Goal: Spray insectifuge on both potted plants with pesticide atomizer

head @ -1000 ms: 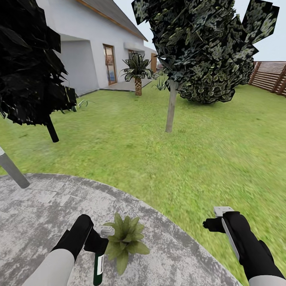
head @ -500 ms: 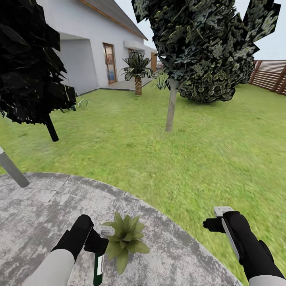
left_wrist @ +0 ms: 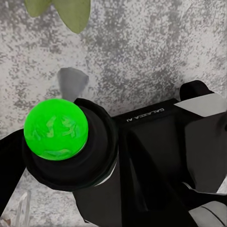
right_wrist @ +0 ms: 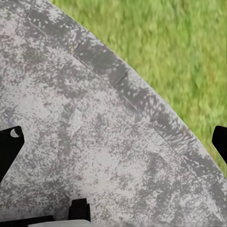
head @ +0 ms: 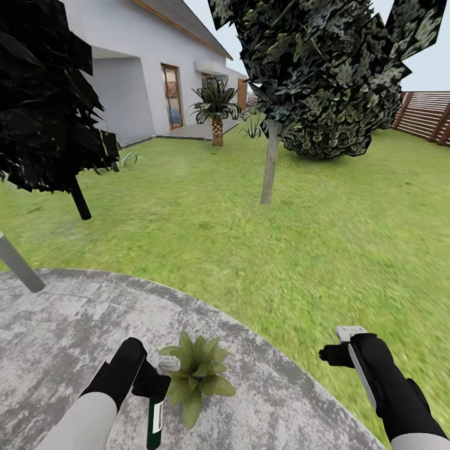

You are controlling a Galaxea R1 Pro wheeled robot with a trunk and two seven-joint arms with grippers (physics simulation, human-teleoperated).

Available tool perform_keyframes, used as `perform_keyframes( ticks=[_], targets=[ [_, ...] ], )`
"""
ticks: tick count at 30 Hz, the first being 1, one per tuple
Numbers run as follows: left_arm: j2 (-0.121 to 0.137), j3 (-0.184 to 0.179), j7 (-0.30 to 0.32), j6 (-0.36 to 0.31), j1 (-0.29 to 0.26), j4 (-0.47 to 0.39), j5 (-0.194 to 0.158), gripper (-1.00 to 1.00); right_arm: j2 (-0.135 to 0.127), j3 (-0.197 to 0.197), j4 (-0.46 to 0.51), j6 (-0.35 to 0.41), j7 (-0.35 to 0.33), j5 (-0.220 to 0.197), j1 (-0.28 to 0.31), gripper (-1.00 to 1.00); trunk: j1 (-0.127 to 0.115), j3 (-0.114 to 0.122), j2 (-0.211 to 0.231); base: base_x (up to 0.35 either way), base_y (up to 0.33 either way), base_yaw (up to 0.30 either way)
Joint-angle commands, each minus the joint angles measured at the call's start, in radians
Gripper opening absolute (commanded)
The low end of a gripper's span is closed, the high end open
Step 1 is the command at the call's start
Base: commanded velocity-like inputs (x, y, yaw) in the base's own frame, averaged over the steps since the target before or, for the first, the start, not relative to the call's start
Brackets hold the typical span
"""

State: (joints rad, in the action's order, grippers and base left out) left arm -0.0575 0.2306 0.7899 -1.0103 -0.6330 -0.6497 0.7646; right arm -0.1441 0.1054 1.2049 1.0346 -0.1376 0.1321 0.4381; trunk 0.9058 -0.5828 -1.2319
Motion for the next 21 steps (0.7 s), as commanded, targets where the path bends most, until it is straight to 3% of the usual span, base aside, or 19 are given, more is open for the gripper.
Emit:
perform_keyframes(
  ticks=[1, 8, 21],
  targets=[
    [-0.002, 0.007, 0.009, -0.004, -0.001, -0.001, 0.011, -1.0, 0.0, 0.001, 0.001, 0.004, -0.01, 0.011, 0.001, 1.0, 0.0, -0.001, -0.001, 0.149, 0.0, 0.0],
    [-0.002, 0.007, 0.009, -0.004, 0.004, 0.0, 0.011, -1.0, 0.0, 0.002, 0.0, 0.004, -0.01, 0.011, 0.001, 1.0, 0.0, -0.002, -0.001, 0.261, 0.0, 0.0],
    [0.0, 0.005, 0.008, -0.004, 0.006, 0.001, 0.012, -1.0, 0.0, 0.002, -0.001, 0.003, -0.011, 0.011, 0.001, 1.0, 0.0, -0.017, -0.001, 0.012, 0.0, 0.0]
  ],
)
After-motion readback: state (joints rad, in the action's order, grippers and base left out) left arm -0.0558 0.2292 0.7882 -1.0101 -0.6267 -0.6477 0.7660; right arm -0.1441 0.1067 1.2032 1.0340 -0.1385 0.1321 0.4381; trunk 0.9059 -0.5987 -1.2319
